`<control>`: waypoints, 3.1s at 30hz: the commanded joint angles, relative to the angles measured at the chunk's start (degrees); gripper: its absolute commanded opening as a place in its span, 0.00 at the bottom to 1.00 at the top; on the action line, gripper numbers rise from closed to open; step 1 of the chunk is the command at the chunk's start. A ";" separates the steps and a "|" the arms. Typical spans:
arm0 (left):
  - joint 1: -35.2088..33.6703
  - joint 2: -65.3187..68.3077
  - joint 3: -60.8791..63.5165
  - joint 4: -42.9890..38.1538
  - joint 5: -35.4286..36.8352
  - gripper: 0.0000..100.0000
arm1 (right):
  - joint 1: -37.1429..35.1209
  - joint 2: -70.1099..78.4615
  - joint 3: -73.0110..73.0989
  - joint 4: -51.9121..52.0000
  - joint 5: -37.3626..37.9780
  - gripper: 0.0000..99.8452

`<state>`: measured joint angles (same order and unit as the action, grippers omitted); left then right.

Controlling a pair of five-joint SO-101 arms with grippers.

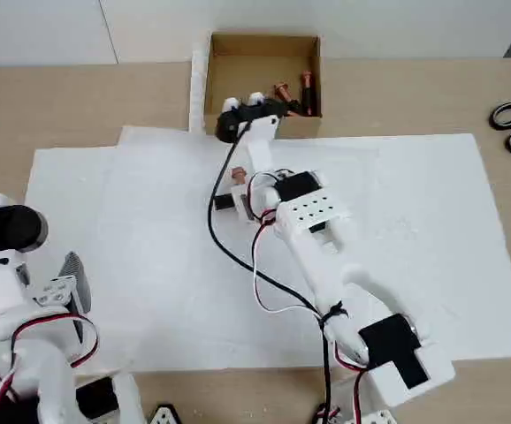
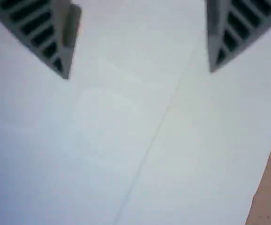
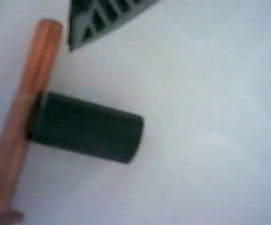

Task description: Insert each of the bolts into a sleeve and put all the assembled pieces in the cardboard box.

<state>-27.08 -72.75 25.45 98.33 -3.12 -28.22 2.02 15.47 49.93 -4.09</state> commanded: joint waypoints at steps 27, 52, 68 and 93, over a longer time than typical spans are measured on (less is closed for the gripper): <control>-0.18 -0.44 0.13 -1.58 0.53 0.18 | -3.38 -0.13 -5.10 3.91 48.18 0.20; -0.18 -0.44 0.13 -1.58 0.53 0.18 | -7.08 7.08 -3.69 -14.55 48.35 0.20; -0.18 -0.44 0.13 -1.58 0.53 0.18 | -5.49 7.96 -3.78 -6.99 48.44 0.20; -0.18 -0.44 0.13 -1.58 0.53 0.18 | -5.85 17.54 -6.15 -6.55 48.26 0.07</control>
<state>-27.08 -72.75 25.45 98.33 -3.12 -33.85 18.81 9.05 42.20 43.91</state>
